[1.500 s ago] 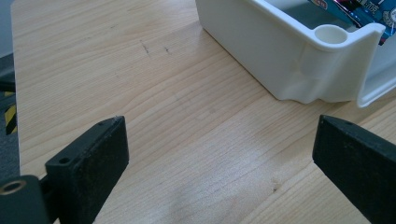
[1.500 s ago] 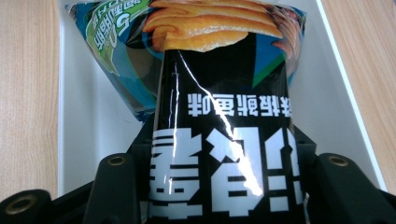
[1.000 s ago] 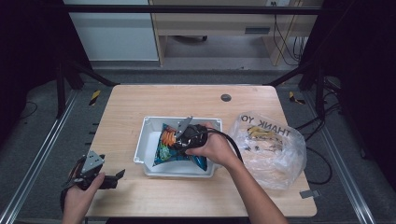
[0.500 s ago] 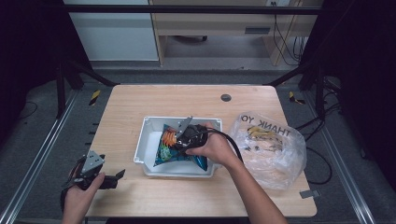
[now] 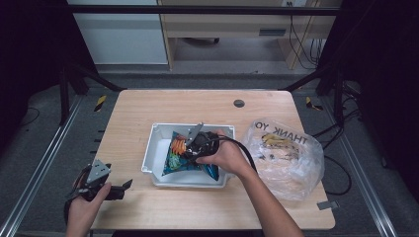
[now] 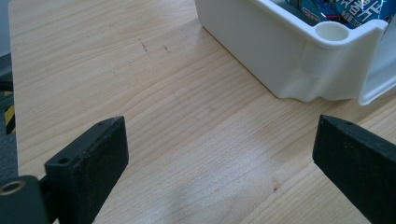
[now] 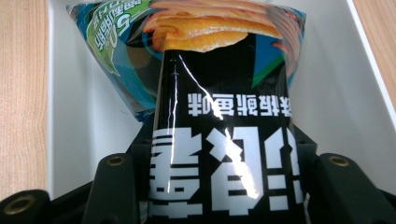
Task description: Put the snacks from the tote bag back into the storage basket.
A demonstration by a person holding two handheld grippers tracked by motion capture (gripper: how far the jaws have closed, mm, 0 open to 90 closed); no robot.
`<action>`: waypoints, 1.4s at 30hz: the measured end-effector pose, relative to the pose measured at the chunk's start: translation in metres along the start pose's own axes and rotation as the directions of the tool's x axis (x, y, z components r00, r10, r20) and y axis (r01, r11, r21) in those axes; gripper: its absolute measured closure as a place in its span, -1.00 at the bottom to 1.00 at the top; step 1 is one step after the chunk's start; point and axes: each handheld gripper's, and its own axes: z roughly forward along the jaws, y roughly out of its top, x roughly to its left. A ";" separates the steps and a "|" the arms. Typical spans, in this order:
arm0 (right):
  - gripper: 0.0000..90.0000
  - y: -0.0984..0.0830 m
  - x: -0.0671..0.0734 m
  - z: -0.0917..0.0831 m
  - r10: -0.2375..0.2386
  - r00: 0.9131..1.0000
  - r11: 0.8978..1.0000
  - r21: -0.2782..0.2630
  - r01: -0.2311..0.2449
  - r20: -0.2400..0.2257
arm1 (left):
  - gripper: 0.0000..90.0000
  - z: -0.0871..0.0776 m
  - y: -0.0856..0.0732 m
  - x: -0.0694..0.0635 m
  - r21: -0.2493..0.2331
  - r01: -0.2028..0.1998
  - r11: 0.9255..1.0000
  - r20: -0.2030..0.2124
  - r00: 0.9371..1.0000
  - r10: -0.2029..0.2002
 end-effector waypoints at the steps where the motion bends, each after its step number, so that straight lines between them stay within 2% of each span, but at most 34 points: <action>1: 0.02 0.000 0.000 0.000 -0.001 1.000 1.000 -0.001 0.001 -0.001 | -0.93 0.000 0.000 0.000 0.000 -0.001 1.000 0.000 1.000 0.001; 26: -0.04 -0.001 -0.002 0.003 0.016 1.000 1.000 0.004 -0.016 -0.002 | -0.93 0.001 0.000 -0.002 0.007 -0.014 1.000 -0.005 1.000 0.014; 42: -0.25 0.000 -0.002 0.001 0.032 0.999 0.999 0.003 -0.032 0.030 | -0.93 0.000 0.001 -0.002 0.004 -0.012 1.000 -0.011 1.000 0.012</action>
